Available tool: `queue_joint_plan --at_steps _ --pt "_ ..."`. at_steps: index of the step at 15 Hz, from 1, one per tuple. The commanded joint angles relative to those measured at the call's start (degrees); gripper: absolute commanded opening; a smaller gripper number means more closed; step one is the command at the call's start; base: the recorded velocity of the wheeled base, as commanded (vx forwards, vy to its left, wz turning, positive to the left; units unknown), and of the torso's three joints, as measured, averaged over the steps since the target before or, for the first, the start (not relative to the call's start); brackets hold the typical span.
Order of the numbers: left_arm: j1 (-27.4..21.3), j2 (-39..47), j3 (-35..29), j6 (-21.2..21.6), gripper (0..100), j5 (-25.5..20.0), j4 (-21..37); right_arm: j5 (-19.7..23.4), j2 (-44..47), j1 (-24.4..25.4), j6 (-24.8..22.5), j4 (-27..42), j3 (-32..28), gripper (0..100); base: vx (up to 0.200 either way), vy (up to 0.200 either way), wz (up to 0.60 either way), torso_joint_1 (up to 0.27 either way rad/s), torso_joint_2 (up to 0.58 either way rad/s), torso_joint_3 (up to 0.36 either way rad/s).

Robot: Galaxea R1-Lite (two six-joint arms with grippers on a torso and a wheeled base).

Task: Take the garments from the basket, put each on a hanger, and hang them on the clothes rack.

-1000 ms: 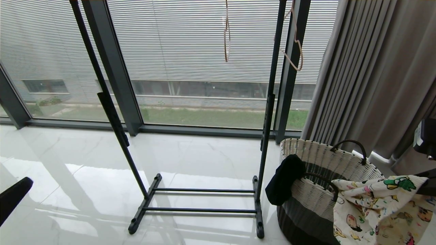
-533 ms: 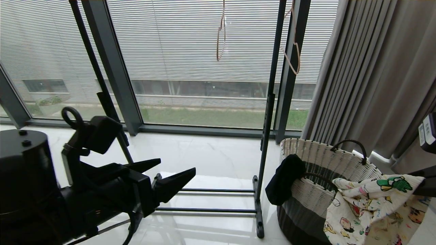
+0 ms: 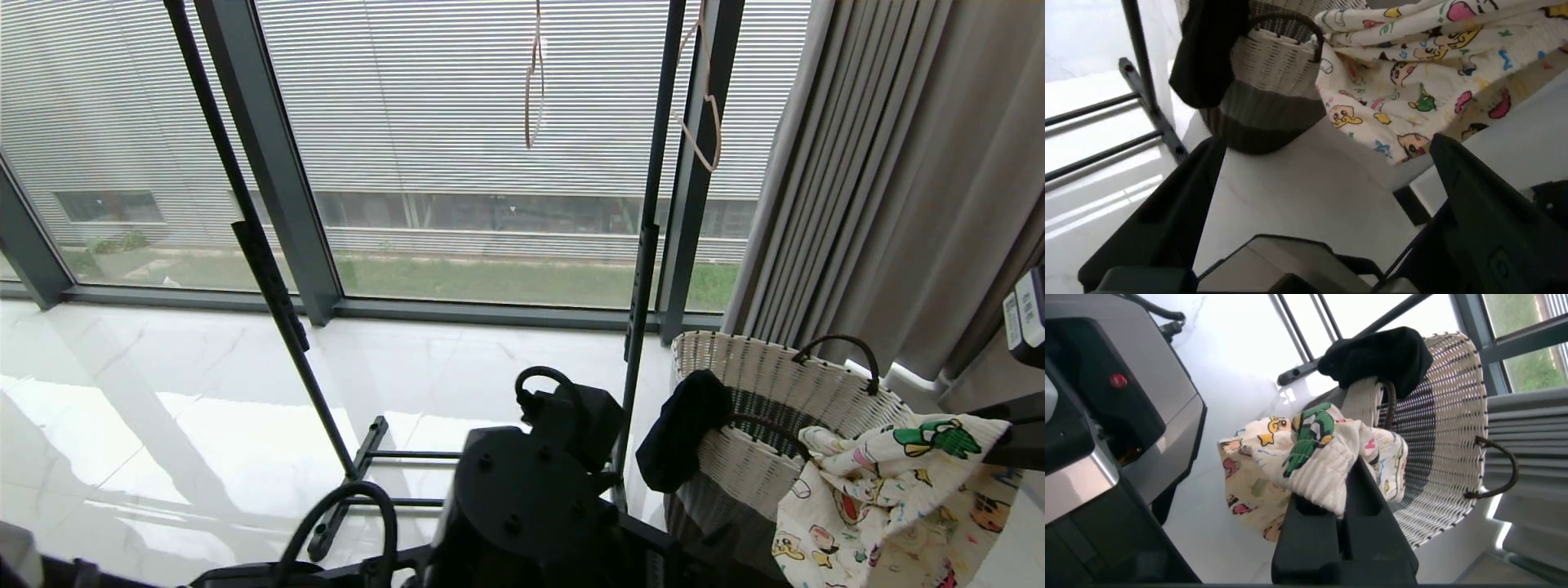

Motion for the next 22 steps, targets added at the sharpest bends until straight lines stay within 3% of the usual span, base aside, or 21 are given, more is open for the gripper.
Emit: queue_joint_plan --at_steps 1,5,11,13,16,17,20,21,22 --pt "-6.6 13.3 -10.0 -2.0 100 2.1 -2.4 0.0 0.3 0.1 0.0 0.0 0.4 0 0.000 0.000 0.00 0.000 0.00 0.000" --pt "-6.0 21.7 -20.8 -2.5 100 2.1 -2.5 -0.1 0.1 0.1 0.1 0.0 0.6 0 0.000 0.000 0.00 0.000 0.00 0.000" --pt "-6.0 28.7 -26.4 -2.0 100 1.9 -2.5 0.0 0.1 0.4 0.0 0.0 0.6 0 0.000 0.000 0.00 0.000 0.00 0.000" --pt "-4.6 32.3 -28.3 -1.9 100 2.2 -2.4 0.1 -0.2 2.7 0.0 -0.1 0.5 0 0.000 0.000 0.00 0.000 0.00 0.000" --pt "-2.9 35.9 -29.5 1.9 100 2.3 -2.4 0.1 -1.0 5.0 0.0 0.1 0.6 0 0.000 0.000 0.00 0.000 0.00 0.000" --pt "-0.6 37.3 -29.5 6.3 100 2.3 -2.4 0.1 -1.2 5.2 0.0 0.1 0.6 0 0.000 0.000 0.00 0.000 0.00 0.000" --pt "0.6 37.3 -28.8 6.8 100 2.4 -2.4 0.2 -1.1 5.3 0.0 0.1 0.6 0 0.000 0.000 0.00 0.000 0.00 0.000" --pt "0.5 37.1 -28.5 6.8 0 2.4 -2.4 0.2 -1.0 5.3 0.0 0.1 0.6 0 0.000 0.000 0.00 0.000 0.00 0.000" --pt "0.5 36.8 -28.4 6.7 0 2.5 -2.4 0.2 -0.9 5.3 0.1 0.0 0.6 0 0.000 0.000 0.00 0.000 0.00 0.000"
